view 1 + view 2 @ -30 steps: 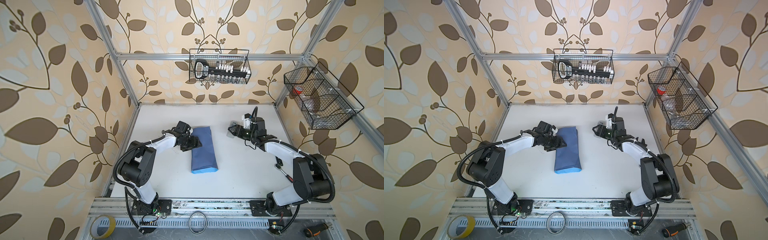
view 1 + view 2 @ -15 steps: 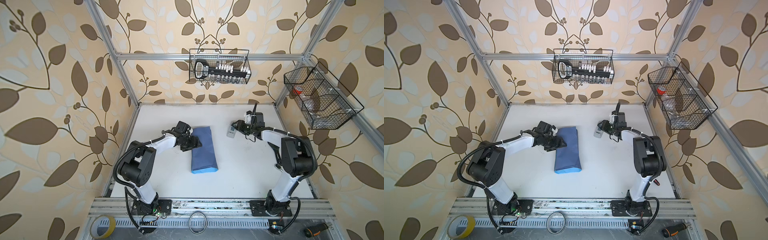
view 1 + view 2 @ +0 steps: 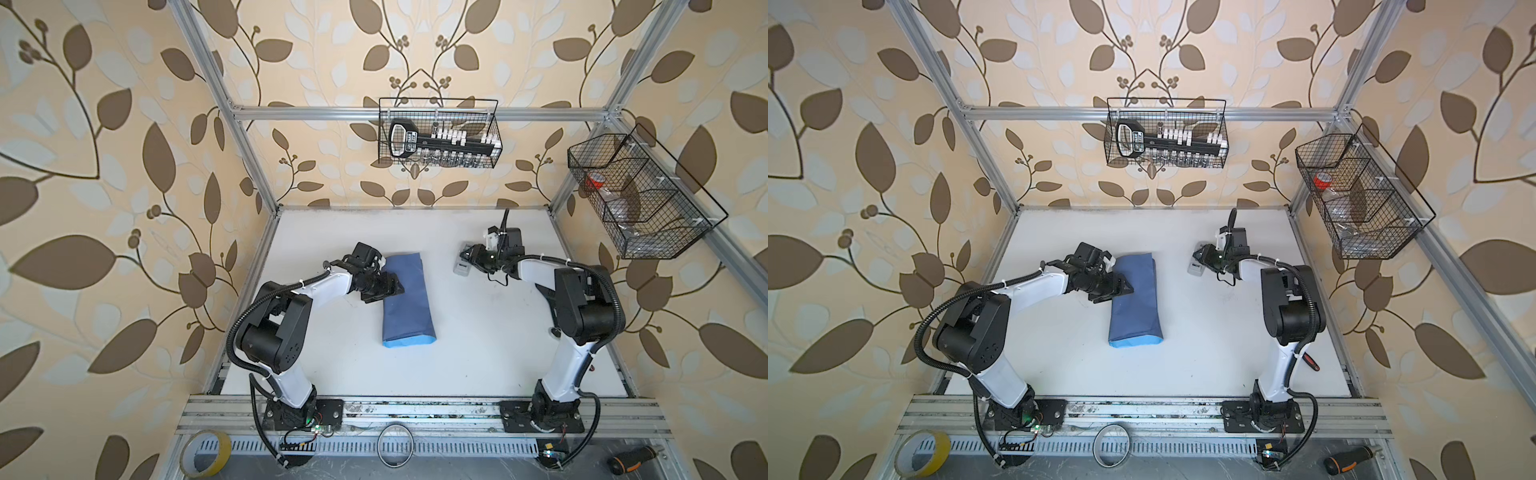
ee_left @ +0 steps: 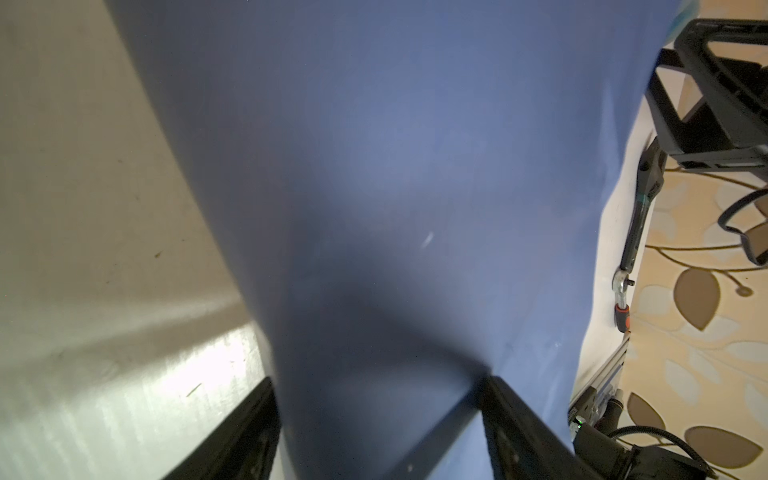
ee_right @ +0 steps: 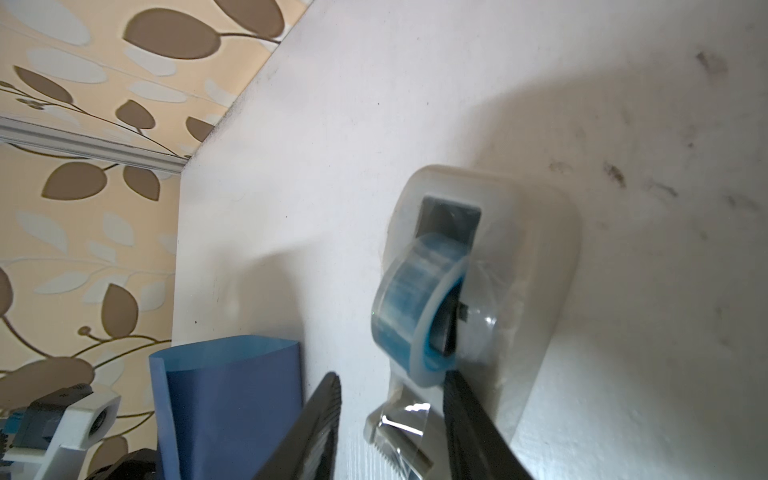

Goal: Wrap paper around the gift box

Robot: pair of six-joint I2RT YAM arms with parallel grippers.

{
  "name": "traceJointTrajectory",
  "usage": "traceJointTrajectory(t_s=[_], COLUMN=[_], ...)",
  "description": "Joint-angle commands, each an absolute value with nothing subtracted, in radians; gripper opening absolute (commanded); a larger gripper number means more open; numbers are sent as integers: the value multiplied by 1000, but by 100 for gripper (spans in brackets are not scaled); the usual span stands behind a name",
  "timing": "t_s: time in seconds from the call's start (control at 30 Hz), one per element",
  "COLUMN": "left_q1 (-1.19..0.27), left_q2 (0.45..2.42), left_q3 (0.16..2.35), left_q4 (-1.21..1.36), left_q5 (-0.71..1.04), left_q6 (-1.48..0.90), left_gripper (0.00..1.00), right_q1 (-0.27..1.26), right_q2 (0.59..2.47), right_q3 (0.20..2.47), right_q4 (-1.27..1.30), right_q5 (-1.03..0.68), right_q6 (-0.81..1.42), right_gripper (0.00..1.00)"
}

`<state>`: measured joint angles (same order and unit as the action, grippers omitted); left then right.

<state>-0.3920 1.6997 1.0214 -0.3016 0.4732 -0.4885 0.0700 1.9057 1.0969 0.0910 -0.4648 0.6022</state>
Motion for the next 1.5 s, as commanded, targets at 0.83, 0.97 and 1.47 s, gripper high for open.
traceJointTrajectory(t_s=[0.83,0.97,1.47], left_q1=[-394,-395,-394], left_q2=[1755,1754,1752], left_q3=[982,981,980], left_q4=[-346,-346,-346], left_q5=[392,390,389], left_q6=[-471,-471,-471], left_gripper=[76,76,76], right_q1=[63,61,54], right_q2=[1926,1936,1939], right_q3=[1014,1013,978], right_q4=[233,253,329], right_q5=[-551,-558,-594], right_q6=[716,736,788], right_gripper=[38,36,23])
